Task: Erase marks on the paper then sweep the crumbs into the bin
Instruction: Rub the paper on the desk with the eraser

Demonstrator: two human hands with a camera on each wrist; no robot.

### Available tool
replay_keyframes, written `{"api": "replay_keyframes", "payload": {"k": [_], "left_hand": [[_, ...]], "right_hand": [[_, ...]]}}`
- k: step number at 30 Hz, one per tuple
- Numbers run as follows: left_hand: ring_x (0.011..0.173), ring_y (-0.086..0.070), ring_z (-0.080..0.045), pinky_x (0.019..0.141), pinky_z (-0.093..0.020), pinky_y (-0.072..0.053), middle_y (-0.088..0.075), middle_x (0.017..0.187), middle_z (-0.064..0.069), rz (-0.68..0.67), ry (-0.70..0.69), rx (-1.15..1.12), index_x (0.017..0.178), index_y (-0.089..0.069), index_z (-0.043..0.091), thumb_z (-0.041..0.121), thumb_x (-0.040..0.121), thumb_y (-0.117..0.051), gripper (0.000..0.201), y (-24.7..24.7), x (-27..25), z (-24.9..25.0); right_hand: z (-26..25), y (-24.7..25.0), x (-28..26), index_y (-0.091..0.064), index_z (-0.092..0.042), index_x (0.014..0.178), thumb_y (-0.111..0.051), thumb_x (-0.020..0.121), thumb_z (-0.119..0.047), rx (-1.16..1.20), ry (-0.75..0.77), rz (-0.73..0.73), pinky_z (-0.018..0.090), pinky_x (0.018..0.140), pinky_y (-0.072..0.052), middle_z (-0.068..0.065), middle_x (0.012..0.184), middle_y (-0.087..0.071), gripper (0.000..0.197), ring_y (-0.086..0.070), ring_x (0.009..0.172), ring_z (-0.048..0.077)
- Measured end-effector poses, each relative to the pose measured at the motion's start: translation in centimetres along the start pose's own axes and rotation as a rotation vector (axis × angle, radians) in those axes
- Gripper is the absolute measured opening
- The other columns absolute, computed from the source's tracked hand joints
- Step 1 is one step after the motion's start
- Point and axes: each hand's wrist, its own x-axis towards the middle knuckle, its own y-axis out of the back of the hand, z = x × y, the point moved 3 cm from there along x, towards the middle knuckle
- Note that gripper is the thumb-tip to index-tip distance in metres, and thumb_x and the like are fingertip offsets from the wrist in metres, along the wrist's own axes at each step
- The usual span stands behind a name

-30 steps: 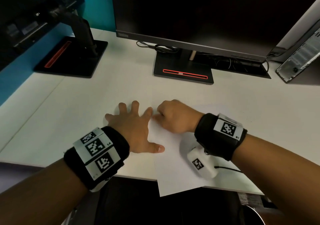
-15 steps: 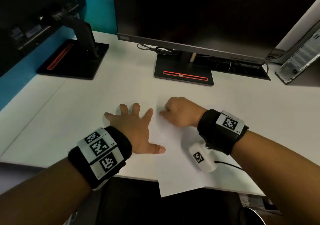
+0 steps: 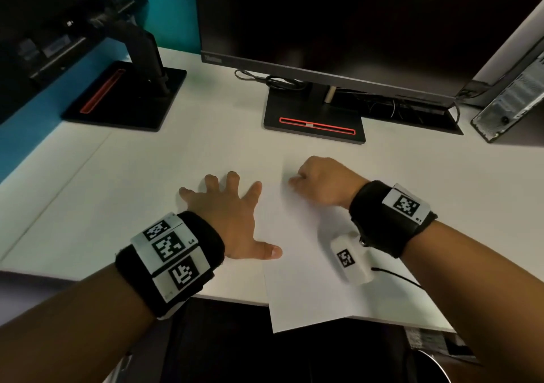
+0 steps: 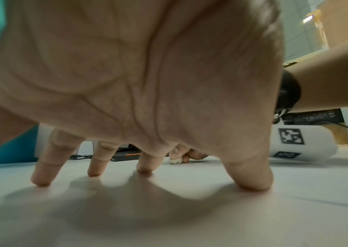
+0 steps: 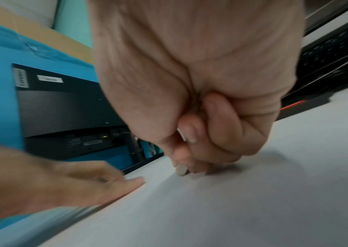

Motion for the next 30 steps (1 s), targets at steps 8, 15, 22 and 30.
{"api": "replay_keyframes", "payload": {"k": [8,15,22,30], "left_hand": [[0.145,-0.014,-0.042,0.107,-0.066,-0.031,0.001,0.163,-0.008,0.016,-0.002,0.004,0.158,0.012,0.035,0.101,0.063,-0.037,0.126,0.0,0.0,0.1],[0.145,-0.014,-0.042,0.107,-0.067,-0.031,0.002,0.164,-0.009,-0.001,0.0,0.01,0.157,0.014,0.035,0.102,0.061,-0.035,0.128,-0.1,0.2,0.0],[0.145,-0.013,-0.042,0.107,-0.067,-0.031,0.003,0.164,-0.01,-0.012,0.008,0.025,0.157,0.015,0.034,0.102,0.062,-0.035,0.127,0.1,0.1,0.1],[0.146,-0.013,-0.043,0.108,-0.069,-0.029,0.003,0.164,-0.01,-0.015,0.001,0.019,0.158,0.014,0.034,0.101,0.063,-0.036,0.127,0.0,0.0,0.1]], "right_hand": [[-0.3,-0.5,-0.4,-0.045,-0.015,0.064,-0.046,0.102,-0.032,-0.03,0.049,0.018,0.022,0.051,-0.028,-0.001,0.065,-0.049,0.041,-0.045,0.06,0.011],[2.6,0.9,-0.1,-0.048,-0.016,0.067,-0.048,0.101,-0.033,0.003,-0.08,0.076,0.024,0.051,-0.031,0.001,0.069,-0.055,0.038,-0.05,0.063,0.014],[0.5,-0.4,-1.0,-0.061,-0.002,0.075,-0.046,0.102,-0.034,-0.05,0.082,-0.009,0.027,0.052,-0.035,0.01,0.074,-0.063,0.045,-0.054,0.065,0.02],[2.7,1.3,-0.3,-0.047,-0.015,0.07,-0.049,0.101,-0.033,-0.03,-0.068,0.063,0.023,0.052,-0.03,0.0,0.072,-0.052,0.036,-0.053,0.072,0.02]]}}
